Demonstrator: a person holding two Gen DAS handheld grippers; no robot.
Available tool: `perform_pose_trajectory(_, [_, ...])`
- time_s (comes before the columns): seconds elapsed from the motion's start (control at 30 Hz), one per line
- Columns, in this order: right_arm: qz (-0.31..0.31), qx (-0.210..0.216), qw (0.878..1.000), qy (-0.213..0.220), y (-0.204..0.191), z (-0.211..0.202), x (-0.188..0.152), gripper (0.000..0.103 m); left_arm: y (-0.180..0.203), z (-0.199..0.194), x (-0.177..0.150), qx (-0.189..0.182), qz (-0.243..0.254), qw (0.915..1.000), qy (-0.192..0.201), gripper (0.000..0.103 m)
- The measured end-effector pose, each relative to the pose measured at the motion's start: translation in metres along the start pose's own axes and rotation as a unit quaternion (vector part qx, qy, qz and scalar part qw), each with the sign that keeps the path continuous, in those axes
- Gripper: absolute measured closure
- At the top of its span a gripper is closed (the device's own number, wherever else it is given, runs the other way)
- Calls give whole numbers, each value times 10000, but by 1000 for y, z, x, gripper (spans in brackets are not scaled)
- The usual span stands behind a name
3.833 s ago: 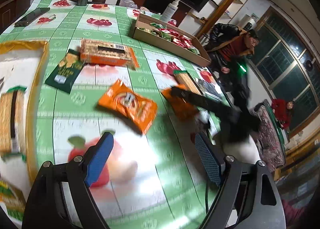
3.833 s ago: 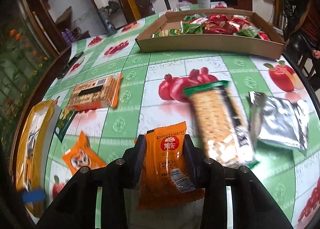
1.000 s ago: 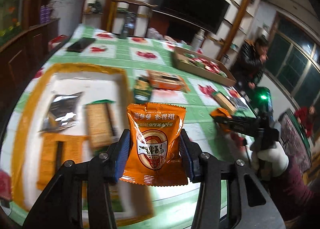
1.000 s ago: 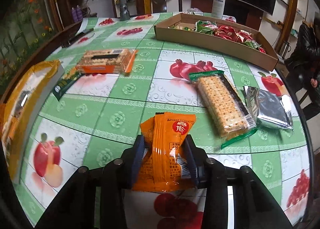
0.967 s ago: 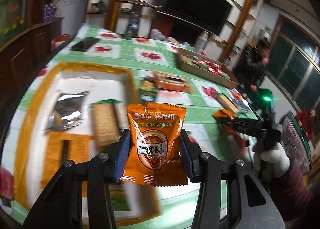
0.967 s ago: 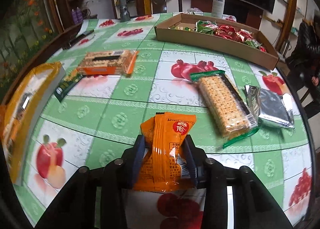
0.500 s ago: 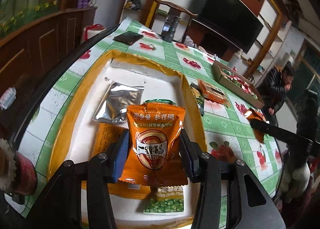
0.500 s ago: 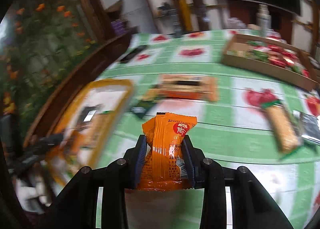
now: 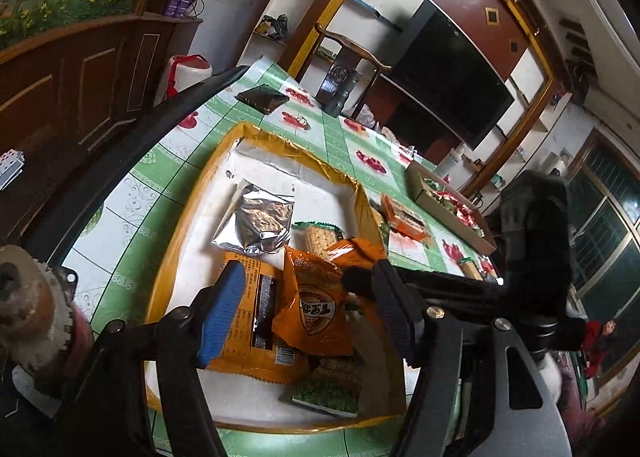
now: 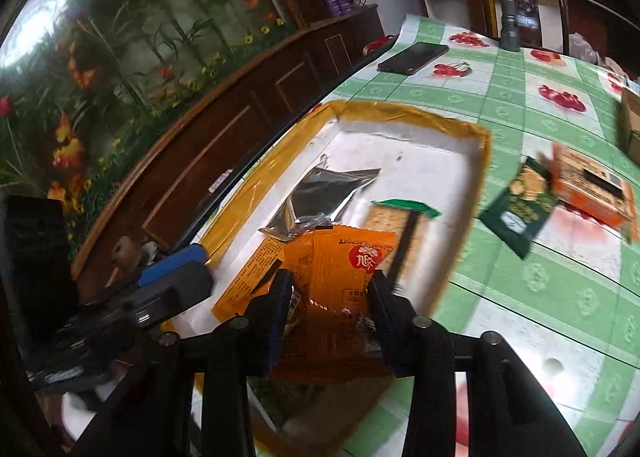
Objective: Organize snacks
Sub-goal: 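Carry both orange bags into the white tray and open both tools, then withdraw both tools and move the right tool to the silver foil bag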
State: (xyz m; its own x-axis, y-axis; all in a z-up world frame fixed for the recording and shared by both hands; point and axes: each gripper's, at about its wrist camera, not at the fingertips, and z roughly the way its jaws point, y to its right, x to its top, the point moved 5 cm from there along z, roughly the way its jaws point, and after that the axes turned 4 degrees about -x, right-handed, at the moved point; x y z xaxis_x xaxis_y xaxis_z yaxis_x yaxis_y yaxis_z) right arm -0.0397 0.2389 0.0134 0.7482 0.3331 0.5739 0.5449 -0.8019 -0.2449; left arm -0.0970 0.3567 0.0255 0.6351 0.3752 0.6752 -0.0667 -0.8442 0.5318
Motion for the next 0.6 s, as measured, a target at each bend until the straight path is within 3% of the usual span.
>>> perform_pose_trajectory(0.13, [137,11,9997,202,7,-13,-5,56,4,-3,0,-47,-4,10000,12,30])
perform_pose_trajectory(0.23, [285,-86,9987,403,22,-29,-6,54,13,1,-2,-156,-34,9999,-52,30])
perform_pose_trajectory(0.4, [678,-140,9954,667,55,-57,-15,50,42,12,-10,-290,7,9990,-335,24])
perform_pose_trajectory(0.6, [1149,-264,9892,872,105,-86,-37,45,94,26,-31,-545,507,9943,-766,22])
